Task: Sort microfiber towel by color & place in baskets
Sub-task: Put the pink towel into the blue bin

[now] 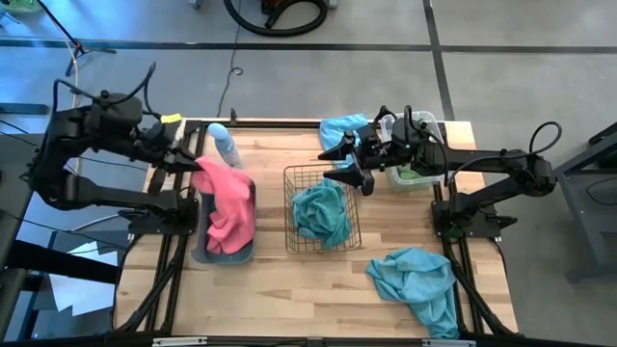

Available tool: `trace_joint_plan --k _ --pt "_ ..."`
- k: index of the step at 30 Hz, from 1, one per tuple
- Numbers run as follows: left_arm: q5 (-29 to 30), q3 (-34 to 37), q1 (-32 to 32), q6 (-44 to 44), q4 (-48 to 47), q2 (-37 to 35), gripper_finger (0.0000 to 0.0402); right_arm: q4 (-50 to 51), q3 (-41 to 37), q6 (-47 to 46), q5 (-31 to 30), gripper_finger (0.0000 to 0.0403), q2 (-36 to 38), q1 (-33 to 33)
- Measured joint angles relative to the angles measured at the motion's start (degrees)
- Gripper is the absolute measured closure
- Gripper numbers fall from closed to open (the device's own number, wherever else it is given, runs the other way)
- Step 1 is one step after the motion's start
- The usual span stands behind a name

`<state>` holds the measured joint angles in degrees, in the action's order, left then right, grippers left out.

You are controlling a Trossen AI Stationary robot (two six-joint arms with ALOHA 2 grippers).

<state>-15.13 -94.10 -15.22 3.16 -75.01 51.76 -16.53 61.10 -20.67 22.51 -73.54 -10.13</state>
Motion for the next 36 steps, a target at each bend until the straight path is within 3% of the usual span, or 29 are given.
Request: trace_joint_plan --k 8,18,24,28,36 --pt "3.71 3.76 -0.02 0.21 -3.75 -0.30 0.0401 0.00 0.00 0.08 -2.76 0.0126 0.00 0.00" --pt "-2.32 20.93 0.02 3.55 -6.40 -1.45 0.0401 2.18 0.00 -0.30 -2.89 0.0126 0.00 0.02" --pt "-0.94 30.30 1.41 5.42 -5.45 -1.52 0.0401 3.97 0.00 -0.30 -2.87 0.0126 0.01 0.02" --pt "0.51 34.44 2.83 7.75 -3.91 1.25 0.0401 4.49 0.00 -0.30 -2.87 0.0126 0.02 0.02" --pt "6.94 35.32 7.19 9.70 -2.30 9.51 0.0401 5.63 0.00 0.17 -2.82 0.0126 0.02 0.00"
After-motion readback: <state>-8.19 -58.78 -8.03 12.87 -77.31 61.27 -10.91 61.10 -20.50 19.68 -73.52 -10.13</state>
